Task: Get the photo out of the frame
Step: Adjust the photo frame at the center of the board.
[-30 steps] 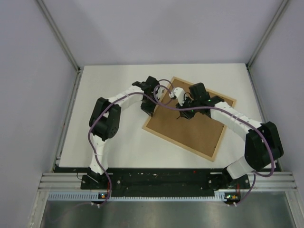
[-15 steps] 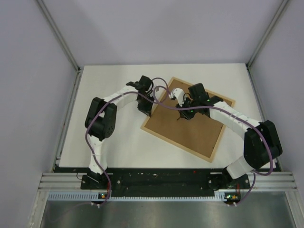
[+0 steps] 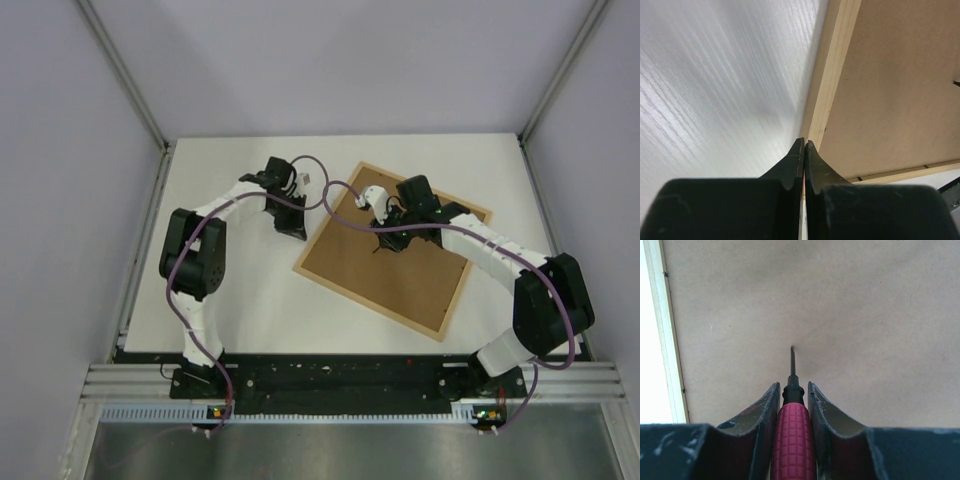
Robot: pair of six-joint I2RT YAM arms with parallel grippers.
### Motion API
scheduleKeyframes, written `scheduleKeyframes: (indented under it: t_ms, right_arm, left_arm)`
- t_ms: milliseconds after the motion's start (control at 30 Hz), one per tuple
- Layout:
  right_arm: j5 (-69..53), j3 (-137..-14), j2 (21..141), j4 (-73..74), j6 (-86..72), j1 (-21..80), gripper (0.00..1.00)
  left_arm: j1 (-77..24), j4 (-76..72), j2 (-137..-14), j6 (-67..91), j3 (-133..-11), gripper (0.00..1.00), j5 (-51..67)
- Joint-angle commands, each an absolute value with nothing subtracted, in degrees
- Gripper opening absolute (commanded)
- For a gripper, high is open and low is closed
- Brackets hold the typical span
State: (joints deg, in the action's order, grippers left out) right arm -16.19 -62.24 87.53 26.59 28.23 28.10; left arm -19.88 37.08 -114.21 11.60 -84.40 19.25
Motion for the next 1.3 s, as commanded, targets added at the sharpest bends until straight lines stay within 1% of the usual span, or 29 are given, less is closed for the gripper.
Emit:
scheduleKeyframes:
  t_ms: [0, 67, 100, 133, 167, 333, 567, 833, 900, 967, 1200, 1267]
  right_arm:
    - [-16.00, -63.37, 87.28, 25.31, 27.77, 28.39, 0.00]
    - [-15.56, -63.46, 86.58, 25.40, 28.04, 28.39, 0.00]
    - [-15.38, -63.46, 86.22, 25.40, 28.12, 28.39, 0.00]
    - [-15.21, -63.54, 85.52, 25.31, 28.21, 28.48, 0.00]
    - [-15.12, -63.46, 84.82, 25.40, 28.39, 28.39, 0.00]
    - [-14.33, -63.19, 82.36, 25.31, 28.91, 28.39, 0.00]
    - [-13.27, -63.11, 80.86, 25.14, 29.36, 28.30, 0.00]
    - [-12.39, -63.46, 78.14, 25.05, 29.62, 28.30, 0.00]
    - [-12.30, -63.63, 77.52, 25.05, 29.62, 28.30, 0.00]
    - [-12.30, -64.16, 77.08, 24.96, 29.62, 28.30, 0.00]
    - [-13.53, -62.84, 78.48, 21.36, 32.25, 28.04, 0.00]
    - [-15.37, -62.23, 79.19, 20.31, 33.48, 27.77, 0.00]
  left_arm:
    - [-19.60, 34.62, -111.00, 11.87, -86.64, 0.17, 22.32]
    - [-19.60, 36.38, -112.14, 10.20, -90.51, 0.35, 21.01]
    - [-19.60, 36.21, -112.58, 9.24, -92.27, 0.41, 21.09]
    - [-19.60, 36.38, -113.20, 8.53, -93.76, 0.48, 21.01]
    - [-19.77, 36.30, -113.73, 8.00, -95.43, 0.52, 20.83]
    - [-21.09, 39.45, -119.87, 4.49, -104.48, 0.54, 18.38]
    - [-23.38, 41.83, -128.84, 0.88, -111.88, 0.54, 17.32]
    - [-25.57, 43.42, -132.01, -1.23, -113.64, 0.53, 14.07]
    - [-25.84, 43.68, -132.19, -1.32, -113.47, 0.52, 13.19]
    - [-25.93, 44.03, -132.45, -0.97, -113.29, 0.48, 12.31]
    - [-25.84, 45.96, -132.80, 2.19, -111.80, 0.18, 11.08]
    - [-25.66, 46.75, -132.45, 3.16, -111.19, 0.02, 10.99]
